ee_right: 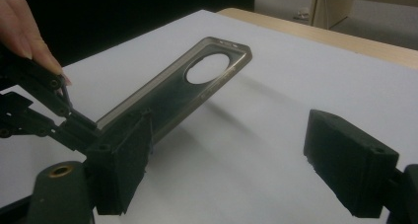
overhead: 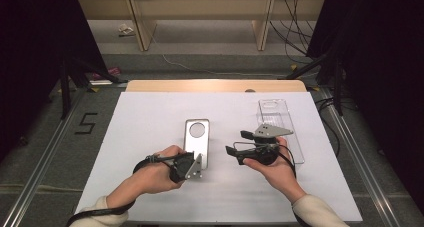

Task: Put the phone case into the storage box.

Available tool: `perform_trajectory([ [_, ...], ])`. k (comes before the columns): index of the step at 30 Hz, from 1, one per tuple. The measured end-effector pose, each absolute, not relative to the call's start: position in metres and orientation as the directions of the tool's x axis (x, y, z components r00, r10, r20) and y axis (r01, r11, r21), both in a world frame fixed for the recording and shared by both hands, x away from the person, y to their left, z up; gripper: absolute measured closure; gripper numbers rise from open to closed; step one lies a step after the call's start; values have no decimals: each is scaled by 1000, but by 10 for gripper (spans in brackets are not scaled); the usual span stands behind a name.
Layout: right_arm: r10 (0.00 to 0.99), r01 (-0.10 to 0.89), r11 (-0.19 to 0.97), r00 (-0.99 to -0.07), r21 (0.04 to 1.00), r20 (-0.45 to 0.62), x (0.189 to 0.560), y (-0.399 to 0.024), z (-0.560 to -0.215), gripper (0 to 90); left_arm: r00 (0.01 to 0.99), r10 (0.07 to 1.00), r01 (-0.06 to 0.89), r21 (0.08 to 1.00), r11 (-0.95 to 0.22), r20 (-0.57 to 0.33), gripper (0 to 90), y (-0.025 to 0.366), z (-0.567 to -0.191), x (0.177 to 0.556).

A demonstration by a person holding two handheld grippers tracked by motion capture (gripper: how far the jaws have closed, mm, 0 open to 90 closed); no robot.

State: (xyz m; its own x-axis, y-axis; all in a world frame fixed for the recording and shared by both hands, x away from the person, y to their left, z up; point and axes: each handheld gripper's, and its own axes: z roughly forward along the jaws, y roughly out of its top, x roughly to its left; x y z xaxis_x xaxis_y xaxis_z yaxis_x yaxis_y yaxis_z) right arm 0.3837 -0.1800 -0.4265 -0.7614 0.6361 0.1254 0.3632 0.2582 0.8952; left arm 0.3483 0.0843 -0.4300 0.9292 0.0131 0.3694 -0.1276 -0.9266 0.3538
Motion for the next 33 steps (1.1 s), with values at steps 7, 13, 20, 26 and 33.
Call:
perform_trajectory([
  [7,642,376,261,-755,889,131,394,-167,-426,209,929,9,-132,356,-925,369,886,83,-429,347],
  [13,645,404,264,-749,876,151,404,-156,-429,210,930,6,-137,360,-923,368,886,81,-429,345],
  [20,656,437,260,-734,861,174,418,-143,-429,215,929,0,-144,363,-921,369,886,79,-428,344],
  [26,655,464,266,-730,845,194,428,-129,-432,221,931,-4,-148,366,-919,365,886,78,-429,344],
  [33,661,504,262,-715,823,227,440,-119,-438,246,929,-7,-153,367,-918,371,886,78,-427,343],
])
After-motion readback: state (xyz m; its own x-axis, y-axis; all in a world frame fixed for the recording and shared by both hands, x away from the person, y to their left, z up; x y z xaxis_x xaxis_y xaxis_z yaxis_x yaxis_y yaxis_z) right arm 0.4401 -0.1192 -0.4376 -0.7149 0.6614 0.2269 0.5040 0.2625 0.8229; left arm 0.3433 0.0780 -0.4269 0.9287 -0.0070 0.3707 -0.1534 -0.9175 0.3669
